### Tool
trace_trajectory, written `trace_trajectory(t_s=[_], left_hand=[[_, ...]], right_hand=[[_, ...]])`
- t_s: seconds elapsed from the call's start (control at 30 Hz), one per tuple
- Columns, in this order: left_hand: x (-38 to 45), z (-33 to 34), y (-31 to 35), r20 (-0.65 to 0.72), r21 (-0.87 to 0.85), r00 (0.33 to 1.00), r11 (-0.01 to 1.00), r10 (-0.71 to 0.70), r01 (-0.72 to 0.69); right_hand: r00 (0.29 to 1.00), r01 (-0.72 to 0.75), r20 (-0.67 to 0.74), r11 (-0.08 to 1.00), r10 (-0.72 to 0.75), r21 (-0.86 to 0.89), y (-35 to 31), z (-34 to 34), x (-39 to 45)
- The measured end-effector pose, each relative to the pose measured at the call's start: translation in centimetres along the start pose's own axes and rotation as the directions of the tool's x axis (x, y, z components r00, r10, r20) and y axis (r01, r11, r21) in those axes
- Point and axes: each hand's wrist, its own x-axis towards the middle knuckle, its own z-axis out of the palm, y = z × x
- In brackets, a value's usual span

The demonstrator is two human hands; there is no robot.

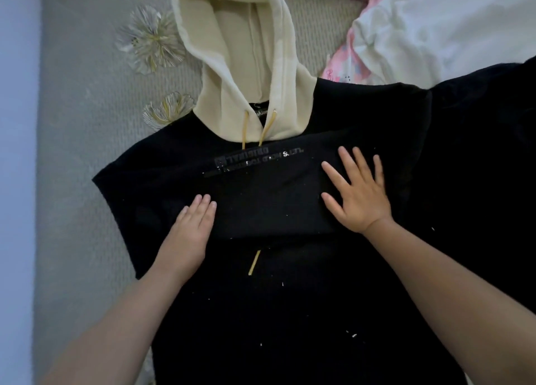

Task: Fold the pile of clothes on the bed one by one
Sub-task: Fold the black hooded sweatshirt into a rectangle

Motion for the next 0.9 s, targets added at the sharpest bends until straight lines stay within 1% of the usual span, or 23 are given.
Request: trace_trajectory(t_s=[0.03,0.07,0.13,0.2,0.23,0.27,0.3,0.33,0.37,0.4,0.43,0.47,0.53,0.6,0.7,0.77,0.8,0.83,0.9], left_hand=[[-0.5,0.2,0.3,-0.002,-0.007,1.000,1.000,0.012,-0.012],[-1.3,0.4,0.8,0.037,0.010,0.999,1.000,0.005,-0.006],[-2.3,1.1,1.0,0.169,0.017,0.982,0.997,-0.083,0.081],[-2.2,1.1,1.0,0.261,-0.029,0.956,0.989,-0.131,0.143],[-2.0,0.5,1.0,0.262,-0.078,0.957,0.986,-0.121,0.146],[-1.7,-0.4,1.0,0.195,-0.148,0.975,0.979,-0.110,0.140],[-1.4,-1.2,0.8,0.077,-0.202,0.992,0.972,-0.105,0.118],[-0.9,-1.8,0.6,-0.029,-0.223,0.994,0.970,-0.102,0.093],[-0.2,-2.3,0.4,-0.165,-0.215,0.982,0.975,-0.093,0.056],[1.0,-2.6,0.1,-0.265,-0.197,0.957,0.978,-0.119,0.067],[2.5,-2.7,-0.1,-0.296,-0.203,0.938,0.971,-0.181,0.123],[4.2,-2.7,-0.1,-0.293,-0.239,0.917,0.949,-0.271,0.204],[7.2,-2.0,-0.4,-0.208,-0.255,0.880,0.892,-0.427,0.373],[8.6,-0.7,-0.7,-0.168,-0.181,0.862,0.874,-0.479,0.450],[9.4,0.6,-1.1,-0.202,-0.155,0.853,0.876,-0.481,0.457],[9.3,0.8,-1.2,-0.214,-0.155,0.854,0.880,-0.474,0.449],[9.4,0.7,-1.3,-0.217,-0.161,0.856,0.882,-0.470,0.443],[9.5,0.6,-1.3,-0.214,-0.165,0.859,0.883,-0.466,0.439],[9.5,0.2,-1.2,-0.188,-0.169,0.864,0.882,-0.467,0.440]], right_hand=[[1.000,0.004,-0.004,1.000,-0.004,-0.001,0.0,-0.1,0.1],[1.000,0.012,0.003,1.000,-0.012,-0.002,0.0,-0.2,0.0],[1.000,0.019,0.020,1.000,-0.018,-0.008,-0.1,-0.1,0.0],[1.000,0.014,0.020,1.000,-0.014,-0.002,-0.1,0.0,0.1],[1.000,0.017,0.021,1.000,-0.017,0.002,-0.2,0.0,0.1],[1.000,0.019,0.023,1.000,-0.019,0.002,-0.3,-0.1,0.1],[1.000,0.016,0.024,1.000,-0.016,-0.001,-0.3,-0.1,0.1],[1.000,0.015,0.024,1.000,-0.015,-0.007,-0.3,-0.2,0.2],[1.000,0.014,0.028,1.000,-0.014,-0.010,-0.3,-0.3,0.2],[0.999,0.012,0.038,1.000,-0.012,-0.014,-0.3,-0.3,0.3],[0.999,0.012,0.049,1.000,-0.011,-0.017,-0.3,-0.4,0.3],[0.998,0.012,0.054,1.000,-0.011,-0.017,-0.3,-0.5,0.3],[0.999,0.027,0.028,0.999,-0.026,-0.021,-0.4,-0.5,0.3],[0.999,0.050,-0.014,0.997,-0.051,-0.060,-0.4,-0.3,0.3],[0.995,0.061,-0.066,0.987,-0.071,-0.146,-0.3,-0.3,0.7],[0.995,0.071,-0.052,0.981,-0.082,-0.181,-0.7,-0.6,0.6],[0.996,0.063,-0.045,0.982,-0.072,-0.178,-1.1,-1.0,0.7],[0.995,0.062,-0.071,0.985,-0.074,-0.164,-1.5,-1.5,1.0],[0.974,0.113,-0.189,0.990,-0.126,-0.078,-2.6,-2.8,2.5]])
